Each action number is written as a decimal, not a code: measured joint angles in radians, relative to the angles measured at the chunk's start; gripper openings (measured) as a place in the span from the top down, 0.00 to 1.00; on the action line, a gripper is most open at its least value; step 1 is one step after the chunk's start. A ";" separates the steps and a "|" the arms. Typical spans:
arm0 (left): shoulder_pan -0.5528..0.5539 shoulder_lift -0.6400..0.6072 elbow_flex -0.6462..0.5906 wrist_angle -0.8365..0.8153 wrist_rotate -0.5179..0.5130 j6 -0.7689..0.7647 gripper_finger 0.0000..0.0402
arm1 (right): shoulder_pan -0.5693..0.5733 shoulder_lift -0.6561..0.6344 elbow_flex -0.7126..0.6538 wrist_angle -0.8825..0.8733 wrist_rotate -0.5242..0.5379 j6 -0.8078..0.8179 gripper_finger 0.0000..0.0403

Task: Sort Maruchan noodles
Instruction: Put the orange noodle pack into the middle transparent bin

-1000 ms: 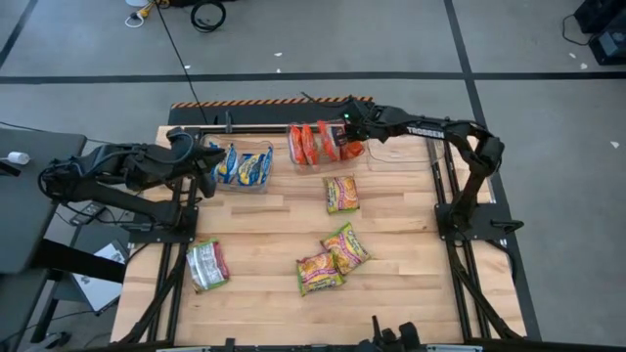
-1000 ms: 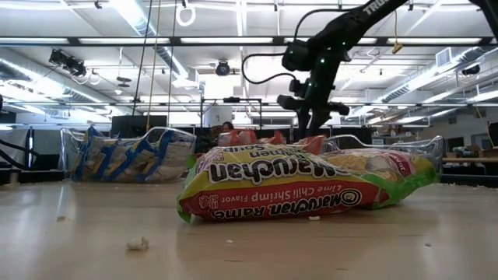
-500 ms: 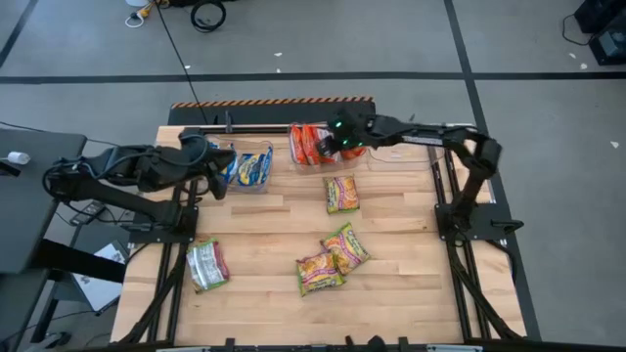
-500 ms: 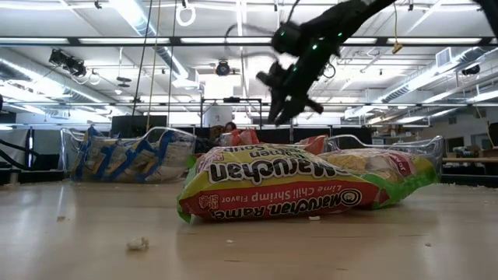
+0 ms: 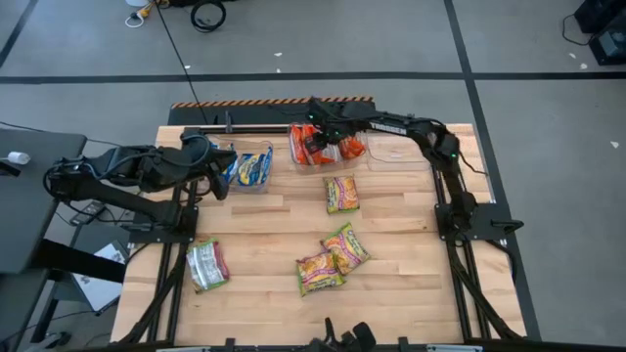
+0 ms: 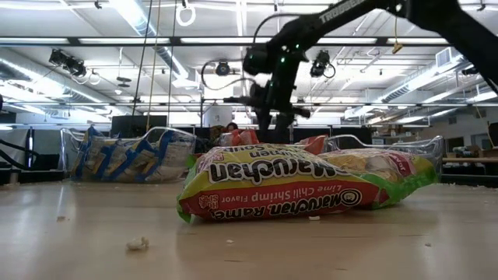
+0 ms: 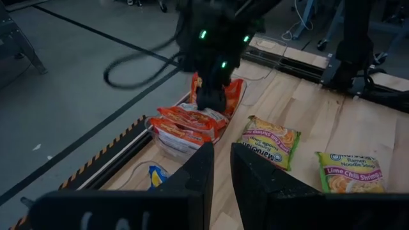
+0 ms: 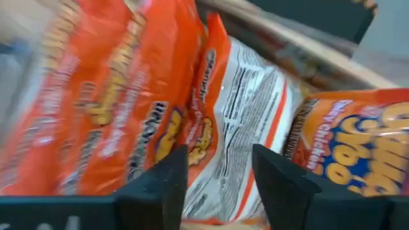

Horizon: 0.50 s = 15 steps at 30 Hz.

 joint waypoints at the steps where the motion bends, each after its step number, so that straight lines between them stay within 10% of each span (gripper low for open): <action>1: 0.000 0.000 0.000 0.000 0.000 -0.005 0.85 | -0.003 0.018 0.010 -0.004 -0.008 0.000 0.54; 9: 0.000 0.000 0.000 -0.014 0.010 -0.010 0.85 | -0.022 0.078 0.028 0.004 -0.051 0.071 0.44; 15: 0.000 0.000 0.000 -0.043 0.015 -0.010 0.85 | -0.042 0.076 0.026 0.022 -0.051 0.089 0.66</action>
